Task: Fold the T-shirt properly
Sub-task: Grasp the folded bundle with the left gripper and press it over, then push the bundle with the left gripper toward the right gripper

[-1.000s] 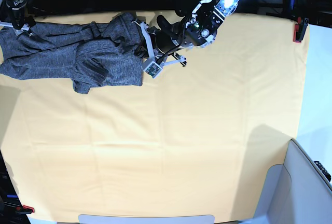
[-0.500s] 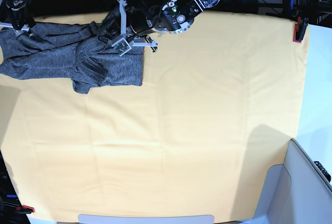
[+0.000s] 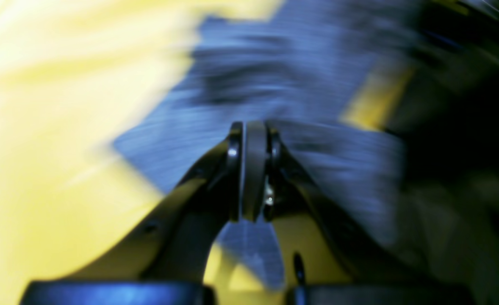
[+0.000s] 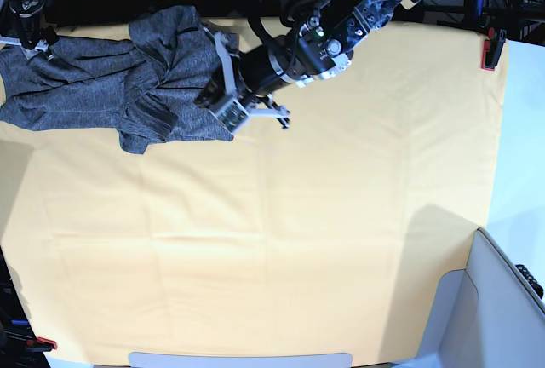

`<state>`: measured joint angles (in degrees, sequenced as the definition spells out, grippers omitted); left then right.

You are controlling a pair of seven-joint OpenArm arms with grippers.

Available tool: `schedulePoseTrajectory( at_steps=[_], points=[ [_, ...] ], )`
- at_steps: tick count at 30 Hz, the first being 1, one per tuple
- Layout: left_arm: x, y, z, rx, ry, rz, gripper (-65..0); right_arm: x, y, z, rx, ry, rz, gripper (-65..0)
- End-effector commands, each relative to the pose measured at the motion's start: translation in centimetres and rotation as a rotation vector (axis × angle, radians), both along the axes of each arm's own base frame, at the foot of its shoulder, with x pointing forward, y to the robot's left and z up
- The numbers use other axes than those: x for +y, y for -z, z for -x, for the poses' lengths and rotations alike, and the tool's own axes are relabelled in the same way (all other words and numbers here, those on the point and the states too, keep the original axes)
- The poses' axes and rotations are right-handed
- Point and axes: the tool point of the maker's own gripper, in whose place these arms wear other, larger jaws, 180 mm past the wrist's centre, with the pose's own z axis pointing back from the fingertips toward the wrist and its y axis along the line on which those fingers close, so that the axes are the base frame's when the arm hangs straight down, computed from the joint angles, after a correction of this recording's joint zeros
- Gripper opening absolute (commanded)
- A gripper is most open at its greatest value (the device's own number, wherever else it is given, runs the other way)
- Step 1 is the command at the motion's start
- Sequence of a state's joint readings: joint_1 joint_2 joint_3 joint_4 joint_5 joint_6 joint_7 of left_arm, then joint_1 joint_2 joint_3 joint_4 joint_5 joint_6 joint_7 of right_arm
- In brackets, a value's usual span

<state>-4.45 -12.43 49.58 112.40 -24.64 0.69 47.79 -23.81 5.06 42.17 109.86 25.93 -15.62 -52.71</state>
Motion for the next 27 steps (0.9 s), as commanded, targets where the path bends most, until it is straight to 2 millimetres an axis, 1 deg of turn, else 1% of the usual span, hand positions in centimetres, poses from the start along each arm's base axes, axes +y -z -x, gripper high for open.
schedulePoseTrajectory(
  at_steps=[1, 2, 4, 7, 10, 15, 16, 18, 22, 25, 27],
  points=[
    [0.3, -0.2, -0.4, 0.003, -0.033, 0.020, -64.8, -0.8, -1.1, -0.4, -0.019, -0.006, 0.042, -25.6],
    [1.0, 0.4, -0.6, 0.020, -0.061, 0.007, -64.8, -0.7, -1.1, -0.4, -0.021, -0.005, 0.041, -25.6],
    [1.6, 1.4, -0.7, 0.050, -0.097, -0.012, -64.8, -0.7, -1.1, -0.4, -0.021, -0.005, 0.041, -25.6],
    [1.9, 2.7, -0.7, 0.081, -0.118, -0.032, -64.8, -0.7, -1.1, -0.5, -0.024, -0.004, 0.040, -25.6],
    [1.1, 3.2, -0.2, 0.110, -0.116, -0.020, -64.8, -0.6, -1.1, -0.8, -0.032, -0.003, 0.036, -25.6],
    [-0.8, 1.9, -0.2, 0.112, -0.108, 0.035, -64.7, -0.6, -1.1, -0.8, -0.032, -0.003, 0.036, -25.6],
    [-1.1, 1.8, -0.4, 0.111, -0.107, 0.040, -64.7, -0.6, -1.1, -0.8, -0.032, -0.003, 0.036, -25.6],
    [-1.4, 1.8, -1.5, 0.101, -0.109, 0.032, -64.6, -0.6, -1.1, -0.8, -0.032, -0.003, 0.036, -25.6],
    [-2.6, 3.6, -3.1, 0.107, -0.085, -0.031, -64.6, -0.5, -1.0, -0.7, -0.031, -0.004, 0.034, -25.6],
    [-3.9, 4.4, -3.8, 0.108, -0.056, -0.066, -64.6, -0.5, -1.0, -0.7, -0.029, -0.004, 0.034, -25.6],
    [-4.3, 5.1, -4.0, 0.115, -0.042, -0.091, -64.6, -0.5, -1.0, -0.7, -0.029, -0.004, 0.034, -25.6]
  ],
)
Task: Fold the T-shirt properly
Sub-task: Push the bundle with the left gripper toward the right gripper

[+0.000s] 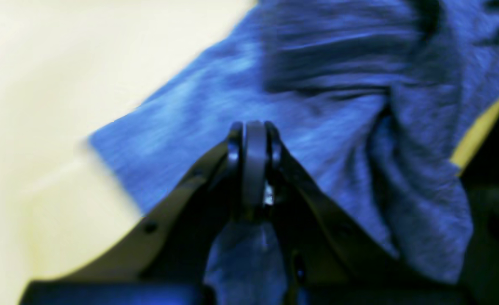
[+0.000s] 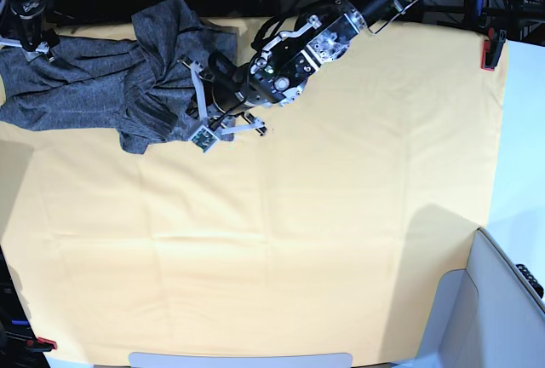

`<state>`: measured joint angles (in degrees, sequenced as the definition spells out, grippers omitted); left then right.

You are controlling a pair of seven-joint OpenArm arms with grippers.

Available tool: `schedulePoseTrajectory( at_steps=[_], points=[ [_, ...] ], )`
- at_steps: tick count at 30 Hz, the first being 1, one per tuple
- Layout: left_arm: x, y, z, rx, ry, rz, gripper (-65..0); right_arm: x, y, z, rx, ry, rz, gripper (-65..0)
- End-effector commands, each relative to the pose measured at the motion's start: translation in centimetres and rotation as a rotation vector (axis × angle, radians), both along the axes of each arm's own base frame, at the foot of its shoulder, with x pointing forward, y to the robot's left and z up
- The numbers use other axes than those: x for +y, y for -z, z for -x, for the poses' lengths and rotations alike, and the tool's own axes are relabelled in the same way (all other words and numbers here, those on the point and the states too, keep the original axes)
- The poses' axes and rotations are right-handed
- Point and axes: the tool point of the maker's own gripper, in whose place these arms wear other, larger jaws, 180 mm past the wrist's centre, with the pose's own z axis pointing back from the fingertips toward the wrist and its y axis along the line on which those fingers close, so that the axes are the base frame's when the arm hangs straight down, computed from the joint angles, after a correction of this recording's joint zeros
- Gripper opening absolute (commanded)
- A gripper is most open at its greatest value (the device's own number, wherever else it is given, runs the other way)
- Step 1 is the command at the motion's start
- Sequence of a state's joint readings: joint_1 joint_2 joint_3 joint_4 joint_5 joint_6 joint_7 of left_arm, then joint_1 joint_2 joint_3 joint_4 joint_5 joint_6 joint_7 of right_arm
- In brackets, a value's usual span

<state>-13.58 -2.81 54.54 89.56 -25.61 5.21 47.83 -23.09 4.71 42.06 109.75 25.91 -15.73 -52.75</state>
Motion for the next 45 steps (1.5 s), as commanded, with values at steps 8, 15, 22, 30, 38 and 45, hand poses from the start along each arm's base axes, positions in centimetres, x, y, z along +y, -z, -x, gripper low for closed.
schedulePoseTrajectory(
  at_steps=[8, 15, 22, 30, 38, 45],
  points=[
    [-4.6, -1.3, 0.8, -0.034, 0.125, 0.045, -64.6, -0.7, -1.1, -0.3, -0.019, -0.007, 0.042, -25.6],
    [-7.0, -1.2, 0.0, -0.056, 0.160, 0.057, -64.6, -0.7, -1.1, -0.3, -0.018, -0.007, 0.040, -25.6],
    [-8.8, -3.1, -0.7, -0.106, 0.196, 0.080, -64.6, -0.2, -0.6, -0.1, -0.016, 0.001, 0.021, -25.6],
    [-10.2, -2.0, -1.0, -0.173, 0.206, 0.117, -64.6, 0.2, -0.2, 0.1, -0.016, 0.008, 0.008, -25.6],
    [-11.9, -5.3, -1.0, -0.284, 0.203, 0.267, -64.6, 0.2, -0.3, -0.1, -0.022, 0.008, 0.006, -25.6],
    [-12.4, -11.6, -0.2, -0.388, 0.225, 0.409, -64.6, 1.1, 0.0, -0.8, -0.020, -0.026, -0.006, -25.6]
  ],
)
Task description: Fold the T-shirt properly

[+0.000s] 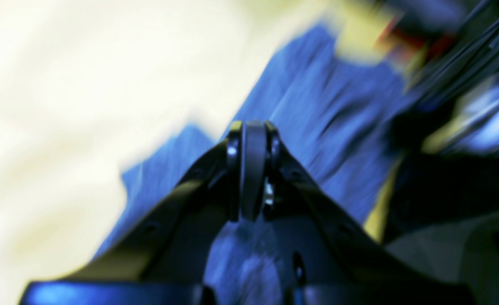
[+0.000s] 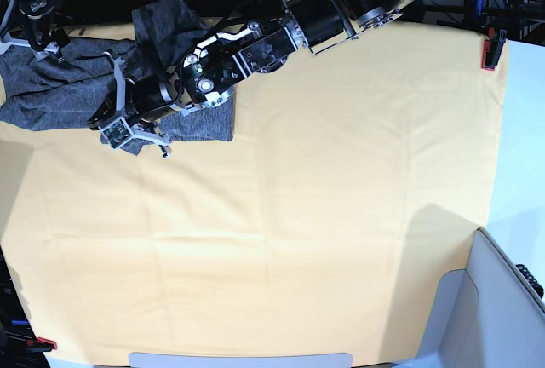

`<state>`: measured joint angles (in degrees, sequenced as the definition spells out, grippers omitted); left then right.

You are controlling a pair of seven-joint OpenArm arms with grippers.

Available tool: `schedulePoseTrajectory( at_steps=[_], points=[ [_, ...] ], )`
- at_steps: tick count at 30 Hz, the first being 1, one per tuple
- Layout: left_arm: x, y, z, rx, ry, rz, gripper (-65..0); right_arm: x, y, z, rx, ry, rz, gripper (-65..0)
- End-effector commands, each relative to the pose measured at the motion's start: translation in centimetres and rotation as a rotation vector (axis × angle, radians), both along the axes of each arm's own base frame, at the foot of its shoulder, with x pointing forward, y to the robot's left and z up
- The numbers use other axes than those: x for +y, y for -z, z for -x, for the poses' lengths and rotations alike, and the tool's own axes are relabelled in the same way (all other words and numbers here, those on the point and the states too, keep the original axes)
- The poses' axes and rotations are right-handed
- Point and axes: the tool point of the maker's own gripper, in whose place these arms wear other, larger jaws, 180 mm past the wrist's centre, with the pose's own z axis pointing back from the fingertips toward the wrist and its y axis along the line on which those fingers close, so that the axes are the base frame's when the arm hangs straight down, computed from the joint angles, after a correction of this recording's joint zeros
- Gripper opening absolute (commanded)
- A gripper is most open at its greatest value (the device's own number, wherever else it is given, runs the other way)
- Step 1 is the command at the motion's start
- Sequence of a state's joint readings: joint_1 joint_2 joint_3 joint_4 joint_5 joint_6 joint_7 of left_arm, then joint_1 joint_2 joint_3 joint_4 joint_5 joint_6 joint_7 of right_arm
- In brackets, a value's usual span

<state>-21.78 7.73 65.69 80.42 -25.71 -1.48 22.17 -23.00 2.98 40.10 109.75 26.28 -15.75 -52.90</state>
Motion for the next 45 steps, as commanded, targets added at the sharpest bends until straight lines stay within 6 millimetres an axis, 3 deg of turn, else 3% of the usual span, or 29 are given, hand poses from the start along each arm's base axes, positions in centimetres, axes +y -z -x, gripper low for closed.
schedulePoseTrajectory(
  at_steps=[1, 4, 11, 14, 18, 20, 23, 29, 36, 45],
  points=[
    [0.3, -2.7, -0.4, -0.062, 0.004, 0.059, -64.6, -0.8, -1.1, -0.4, -0.019, -0.008, 0.043, -25.6],
    [2.8, -4.0, -0.3, -0.119, 0.009, 0.061, -64.6, -0.7, -1.2, -0.6, -0.024, -0.015, 0.046, -25.6],
    [12.7, -1.2, -1.6, -0.015, -0.116, -0.176, -64.3, -3.4, -4.2, -2.4, -0.053, -0.060, 0.138, -25.6],
    [16.5, 1.3, -0.9, 0.100, -0.186, -0.263, -61.3, -3.8, -5.0, -3.2, -0.078, -0.075, 0.144, -25.6],
    [18.8, 5.2, 2.0, 0.265, -0.232, -0.319, -60.0, -3.9, -5.4, -3.8, -0.092, -0.078, 0.147, -25.6],
    [18.8, 6.2, 3.3, 0.305, -0.226, -0.322, -60.6, -3.9, -5.4, -4.1, -0.097, -0.078, 0.144, -25.6],
    [17.2, 5.8, 4.1, 0.339, -0.217, -0.282, -60.7, -3.6, -5.1, -4.0, -0.095, -0.079, 0.134, -25.6],
    [14.8, 7.1, 4.2, 0.410, -0.210, -0.263, -60.8, -3.5, -5.0, -3.8, -0.087, -0.080, 0.133, -25.6],
    [10.0, 8.7, 5.3, 0.430, -0.107, -0.293, -64.5, -3.5, -4.3, -2.4, -0.046, -0.082, 0.130, -25.6],
    [6.0, 9.1, 6.7, 0.429, -0.033, -0.284, -64.5, -2.7, -3.1, -1.5, -0.030, -0.066, 0.098, -25.6]
  ],
)
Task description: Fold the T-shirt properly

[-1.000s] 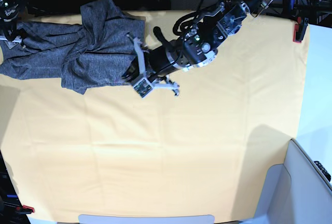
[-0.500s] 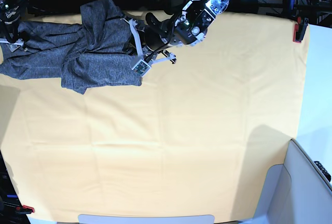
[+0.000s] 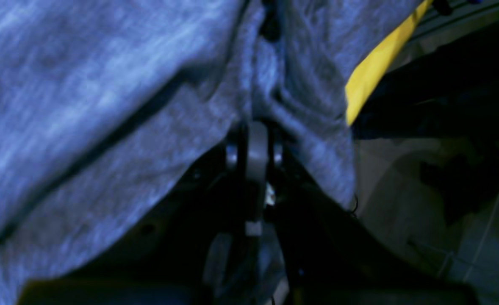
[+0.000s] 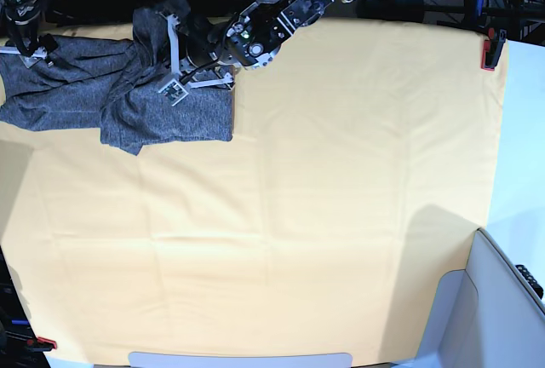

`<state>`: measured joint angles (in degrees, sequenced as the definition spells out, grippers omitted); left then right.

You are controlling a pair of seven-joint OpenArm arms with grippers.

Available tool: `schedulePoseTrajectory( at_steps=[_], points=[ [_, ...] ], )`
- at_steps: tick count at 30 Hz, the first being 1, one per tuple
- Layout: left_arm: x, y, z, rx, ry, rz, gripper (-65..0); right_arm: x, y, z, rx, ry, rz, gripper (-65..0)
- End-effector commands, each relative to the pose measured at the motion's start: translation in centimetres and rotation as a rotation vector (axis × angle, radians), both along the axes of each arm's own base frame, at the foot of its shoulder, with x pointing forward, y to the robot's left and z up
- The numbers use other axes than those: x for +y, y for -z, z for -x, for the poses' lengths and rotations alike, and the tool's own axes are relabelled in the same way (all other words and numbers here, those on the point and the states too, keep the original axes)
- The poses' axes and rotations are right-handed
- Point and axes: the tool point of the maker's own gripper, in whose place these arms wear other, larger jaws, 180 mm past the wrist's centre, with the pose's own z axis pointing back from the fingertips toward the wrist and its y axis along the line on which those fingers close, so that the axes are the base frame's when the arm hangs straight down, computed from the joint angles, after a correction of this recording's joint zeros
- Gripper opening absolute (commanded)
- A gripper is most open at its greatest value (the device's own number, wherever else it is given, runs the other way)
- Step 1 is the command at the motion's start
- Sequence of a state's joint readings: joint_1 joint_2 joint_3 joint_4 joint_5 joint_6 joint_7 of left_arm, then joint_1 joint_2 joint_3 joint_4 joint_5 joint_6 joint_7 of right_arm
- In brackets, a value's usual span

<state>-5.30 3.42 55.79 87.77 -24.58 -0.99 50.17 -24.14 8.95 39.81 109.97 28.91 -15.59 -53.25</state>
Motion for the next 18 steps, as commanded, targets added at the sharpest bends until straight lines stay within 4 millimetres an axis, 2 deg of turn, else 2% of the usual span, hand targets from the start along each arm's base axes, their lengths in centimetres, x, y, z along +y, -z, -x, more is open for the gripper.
schedulePoseTrajectory(
  at_steps=[1, 3, 5, 9, 13, 16, 18],
  points=[
    [-1.8, -1.8, -0.4, -0.031, 0.010, 0.061, -64.5, -0.7, -1.2, -0.5, -0.026, -0.008, 0.045, -25.6],
    [-3.2, -2.0, 0.0, -0.039, 0.018, 0.092, -64.5, -0.7, -1.2, -0.5, -0.026, -0.008, 0.045, -25.6],
    [-3.7, -1.9, -0.1, -0.050, 0.010, 0.112, -64.5, -0.7, -1.2, -0.5, -0.026, -0.008, 0.045, -25.6],
    [-3.9, -2.4, -1.7, -0.098, -0.009, 0.136, -64.5, -0.7, -1.2, -0.5, -0.024, -0.008, 0.044, -25.6],
    [-4.4, -4.1, -2.7, -0.158, -0.040, 0.217, -64.5, -0.8, -1.2, -0.6, -0.027, -0.008, 0.045, -25.6],
    [-3.6, -5.2, -3.2, -0.195, -0.045, 0.236, -64.3, -0.9, -1.5, -0.8, -0.031, -0.011, 0.052, -25.6],
    [-2.7, -6.6, -3.5, -0.235, -0.044, 0.259, -64.2, -1.3, -2.3, -1.5, -0.048, -0.020, 0.072, -25.6]
  ],
)
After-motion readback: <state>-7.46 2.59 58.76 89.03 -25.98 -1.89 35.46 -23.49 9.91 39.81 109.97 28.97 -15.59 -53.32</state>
